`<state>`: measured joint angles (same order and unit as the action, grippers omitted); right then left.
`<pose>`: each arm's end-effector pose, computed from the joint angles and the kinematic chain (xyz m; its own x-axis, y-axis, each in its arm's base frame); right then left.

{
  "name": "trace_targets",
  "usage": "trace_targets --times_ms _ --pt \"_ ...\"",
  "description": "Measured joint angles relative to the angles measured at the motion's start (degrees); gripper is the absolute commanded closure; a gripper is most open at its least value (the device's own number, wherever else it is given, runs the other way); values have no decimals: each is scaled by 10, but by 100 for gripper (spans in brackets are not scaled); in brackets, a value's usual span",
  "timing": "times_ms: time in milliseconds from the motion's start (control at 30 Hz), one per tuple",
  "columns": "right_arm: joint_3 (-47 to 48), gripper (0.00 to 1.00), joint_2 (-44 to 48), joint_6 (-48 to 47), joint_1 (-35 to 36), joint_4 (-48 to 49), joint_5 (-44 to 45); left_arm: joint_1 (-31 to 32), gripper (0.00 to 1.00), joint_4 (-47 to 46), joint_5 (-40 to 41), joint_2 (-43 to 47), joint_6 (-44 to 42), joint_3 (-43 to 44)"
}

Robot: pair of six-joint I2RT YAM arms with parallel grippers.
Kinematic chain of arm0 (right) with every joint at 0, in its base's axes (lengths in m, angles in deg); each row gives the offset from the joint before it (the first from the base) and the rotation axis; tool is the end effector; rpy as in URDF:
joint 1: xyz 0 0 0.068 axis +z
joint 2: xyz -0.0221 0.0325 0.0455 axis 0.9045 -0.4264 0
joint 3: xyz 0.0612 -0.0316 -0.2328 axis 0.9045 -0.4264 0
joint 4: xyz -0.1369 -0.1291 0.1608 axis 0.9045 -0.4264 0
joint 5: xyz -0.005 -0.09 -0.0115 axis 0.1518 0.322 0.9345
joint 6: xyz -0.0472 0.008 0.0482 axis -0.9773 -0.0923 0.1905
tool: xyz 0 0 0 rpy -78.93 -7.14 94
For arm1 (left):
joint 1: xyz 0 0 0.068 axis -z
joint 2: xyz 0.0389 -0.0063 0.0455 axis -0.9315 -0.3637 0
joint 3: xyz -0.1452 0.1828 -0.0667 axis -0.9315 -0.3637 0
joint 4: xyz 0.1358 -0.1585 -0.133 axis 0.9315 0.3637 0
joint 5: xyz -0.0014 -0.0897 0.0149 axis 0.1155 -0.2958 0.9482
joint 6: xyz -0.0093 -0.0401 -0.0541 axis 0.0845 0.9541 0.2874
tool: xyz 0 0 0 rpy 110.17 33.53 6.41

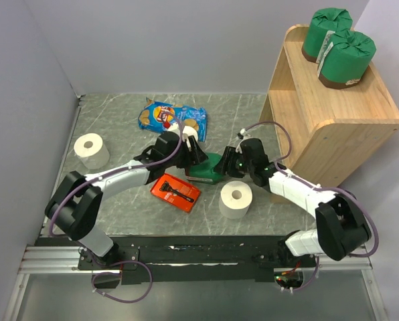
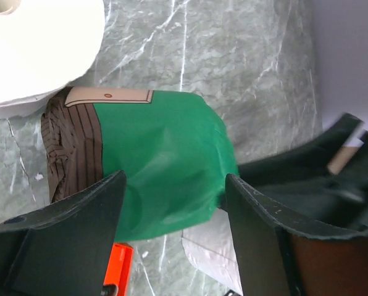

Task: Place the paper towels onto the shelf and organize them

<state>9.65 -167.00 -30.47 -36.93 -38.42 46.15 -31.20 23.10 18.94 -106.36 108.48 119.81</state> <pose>0.2566 0.1477 0.1839 -0.7737 0.2179 -0.5949 -0.1958 0.8108 0.5517 0.2778 -0.2203 0.2023 -0.7487 -0.3208 -0.5802 0.2090 0.7164 -0.6657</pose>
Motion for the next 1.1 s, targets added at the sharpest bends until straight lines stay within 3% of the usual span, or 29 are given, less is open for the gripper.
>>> trace_targets --times_ms 200,467,900,1100 --pt "0 39 34 0 -2 -24 0 -2 29 -26 2 -9 4 -6" --pt "26 20 34 -6 -15 -30 -1 -2 29 -45 6 -9 7 -17" --pt "30 18 -71 7 -24 41 -44 2 30 -69 17 -9 8 -29" --pt "14 24 -100 22 -24 103 -74 3 30 -84 23 -9 9 -38"
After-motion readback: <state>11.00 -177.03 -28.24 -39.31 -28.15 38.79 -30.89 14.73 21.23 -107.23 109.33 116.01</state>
